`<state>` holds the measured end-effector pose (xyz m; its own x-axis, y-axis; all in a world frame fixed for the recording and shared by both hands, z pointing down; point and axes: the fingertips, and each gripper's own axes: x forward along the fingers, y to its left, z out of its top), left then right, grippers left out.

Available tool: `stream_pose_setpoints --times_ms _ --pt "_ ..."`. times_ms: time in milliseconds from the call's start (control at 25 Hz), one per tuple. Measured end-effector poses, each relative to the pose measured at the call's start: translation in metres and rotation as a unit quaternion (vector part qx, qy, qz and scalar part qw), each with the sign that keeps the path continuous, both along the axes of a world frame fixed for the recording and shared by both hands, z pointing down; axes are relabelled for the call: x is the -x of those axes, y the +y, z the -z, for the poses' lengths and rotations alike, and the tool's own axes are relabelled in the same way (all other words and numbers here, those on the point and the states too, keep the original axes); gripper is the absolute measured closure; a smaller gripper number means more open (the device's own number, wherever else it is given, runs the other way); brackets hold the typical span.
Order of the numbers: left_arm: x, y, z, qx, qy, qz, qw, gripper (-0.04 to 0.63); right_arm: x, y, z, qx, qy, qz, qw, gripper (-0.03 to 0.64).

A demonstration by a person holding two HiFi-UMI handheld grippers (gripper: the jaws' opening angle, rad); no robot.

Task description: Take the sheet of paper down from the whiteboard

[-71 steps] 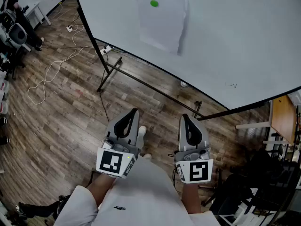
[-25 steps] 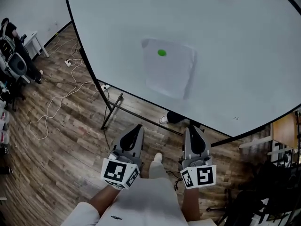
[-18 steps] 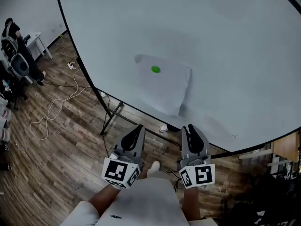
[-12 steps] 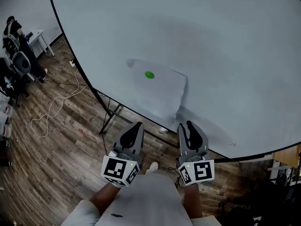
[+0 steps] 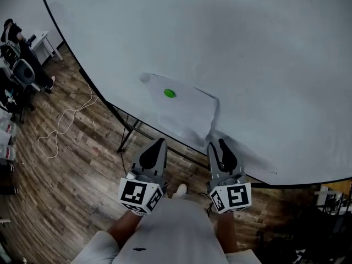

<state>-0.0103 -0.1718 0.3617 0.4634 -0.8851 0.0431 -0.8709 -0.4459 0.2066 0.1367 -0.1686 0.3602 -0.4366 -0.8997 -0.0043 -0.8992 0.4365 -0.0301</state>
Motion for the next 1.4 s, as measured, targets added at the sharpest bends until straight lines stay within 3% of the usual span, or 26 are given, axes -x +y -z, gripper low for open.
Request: stream_pose_setpoints --times_ms 560,1120,1240,1320,1400 --pt "0.002 -0.019 -0.002 0.001 0.006 -0.028 0.9996 0.589 0.016 -0.028 -0.023 0.031 0.004 -0.009 0.999 0.489" --pt "0.007 -0.024 0.008 -0.012 0.012 -0.027 0.9995 0.589 0.033 -0.052 -0.006 0.01 0.029 0.0 1.0 0.491" --pt "0.008 -0.023 0.007 -0.012 0.013 -0.027 0.9995 0.589 0.027 -0.055 -0.007 0.011 0.026 -0.016 0.999 0.53" --pt "0.008 -0.023 0.005 -0.012 0.014 -0.028 0.9994 0.589 0.021 -0.057 -0.006 0.011 0.025 -0.025 0.999 0.596" --pt "0.008 -0.023 0.006 -0.012 0.013 -0.031 0.9994 0.589 0.019 -0.058 -0.006 0.012 0.024 -0.026 0.999 0.606"
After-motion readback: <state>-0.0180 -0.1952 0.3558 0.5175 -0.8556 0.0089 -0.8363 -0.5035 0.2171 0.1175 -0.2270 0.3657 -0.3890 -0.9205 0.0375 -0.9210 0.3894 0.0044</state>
